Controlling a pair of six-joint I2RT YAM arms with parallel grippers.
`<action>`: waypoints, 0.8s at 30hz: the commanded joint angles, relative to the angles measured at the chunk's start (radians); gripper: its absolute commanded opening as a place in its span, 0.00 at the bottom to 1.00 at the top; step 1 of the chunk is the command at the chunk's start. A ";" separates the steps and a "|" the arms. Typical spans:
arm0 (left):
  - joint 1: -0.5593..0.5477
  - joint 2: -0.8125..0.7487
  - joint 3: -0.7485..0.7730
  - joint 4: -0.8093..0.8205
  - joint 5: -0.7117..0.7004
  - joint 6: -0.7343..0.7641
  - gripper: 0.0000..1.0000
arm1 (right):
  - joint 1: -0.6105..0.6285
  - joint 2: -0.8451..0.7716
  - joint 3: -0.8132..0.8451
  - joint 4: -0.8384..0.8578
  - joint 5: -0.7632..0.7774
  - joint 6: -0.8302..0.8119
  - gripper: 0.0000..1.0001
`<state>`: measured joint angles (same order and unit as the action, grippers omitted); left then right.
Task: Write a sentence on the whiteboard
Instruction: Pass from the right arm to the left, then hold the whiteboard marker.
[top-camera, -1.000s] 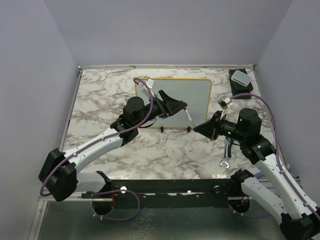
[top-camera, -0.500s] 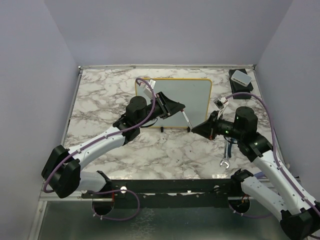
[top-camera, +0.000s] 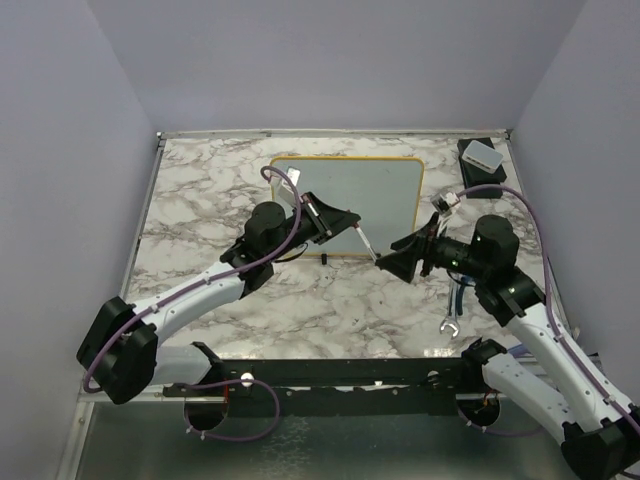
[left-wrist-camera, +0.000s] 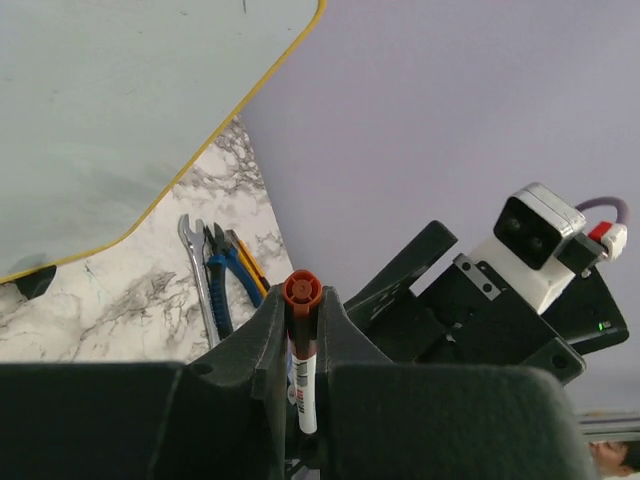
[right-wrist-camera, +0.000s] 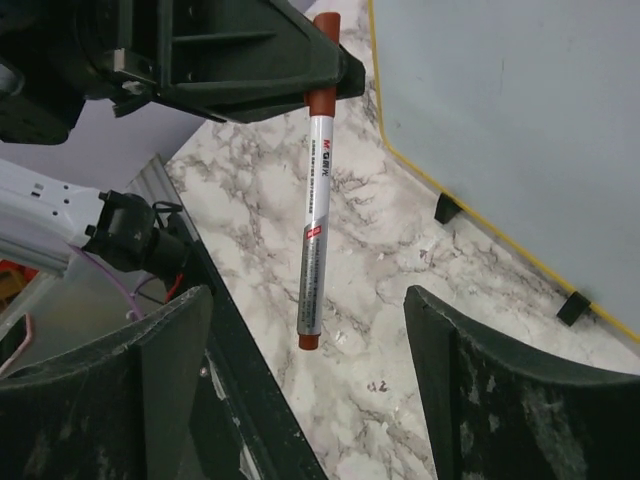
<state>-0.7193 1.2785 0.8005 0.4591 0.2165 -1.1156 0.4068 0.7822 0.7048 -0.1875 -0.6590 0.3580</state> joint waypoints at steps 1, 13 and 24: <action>0.014 -0.098 -0.068 0.091 -0.104 -0.084 0.00 | 0.008 -0.075 -0.076 0.217 0.050 0.101 0.82; 0.113 -0.247 -0.246 0.326 -0.224 -0.320 0.00 | 0.106 -0.014 -0.304 0.896 0.260 0.392 0.81; 0.170 -0.337 -0.348 0.362 -0.290 -0.400 0.00 | 0.369 0.180 -0.297 1.068 0.575 0.382 0.79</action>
<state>-0.5613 0.9665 0.4828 0.7654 -0.0261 -1.4738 0.7254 0.9054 0.3912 0.7700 -0.2272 0.7238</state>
